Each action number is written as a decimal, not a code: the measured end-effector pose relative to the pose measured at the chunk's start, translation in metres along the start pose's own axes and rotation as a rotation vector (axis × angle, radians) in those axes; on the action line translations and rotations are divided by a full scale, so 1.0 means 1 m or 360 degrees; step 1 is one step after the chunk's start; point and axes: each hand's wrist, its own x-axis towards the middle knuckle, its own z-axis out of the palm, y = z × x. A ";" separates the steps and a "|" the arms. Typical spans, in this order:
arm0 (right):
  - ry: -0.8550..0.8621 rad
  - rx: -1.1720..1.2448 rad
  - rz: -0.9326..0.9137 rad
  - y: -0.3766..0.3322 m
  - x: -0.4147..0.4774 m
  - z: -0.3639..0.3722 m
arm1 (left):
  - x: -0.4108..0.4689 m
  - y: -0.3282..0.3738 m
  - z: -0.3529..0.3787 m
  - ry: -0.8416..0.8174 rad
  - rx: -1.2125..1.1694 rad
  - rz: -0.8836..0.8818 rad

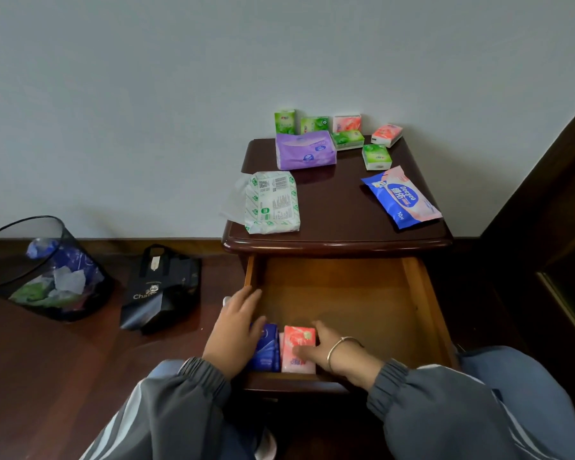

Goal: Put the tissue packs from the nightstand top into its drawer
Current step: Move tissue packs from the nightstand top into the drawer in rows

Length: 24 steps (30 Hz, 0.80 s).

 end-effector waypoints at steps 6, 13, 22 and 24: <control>-0.0163 0.0623 0.0173 -0.017 -0.005 0.004 | -0.013 -0.013 0.002 -0.0194 -0.0469 -0.0598; -0.0183 0.0281 0.0141 -0.021 -0.005 0.012 | -0.017 -0.016 0.001 -0.0190 -0.0408 -0.0627; -0.0136 -0.0076 -0.0038 -0.022 -0.033 -0.030 | -0.015 -0.010 -0.005 -0.0170 -0.0497 -0.0654; 0.0012 -0.0109 -0.0276 -0.025 -0.041 -0.054 | -0.013 -0.005 -0.013 -0.0057 -0.0468 -0.0559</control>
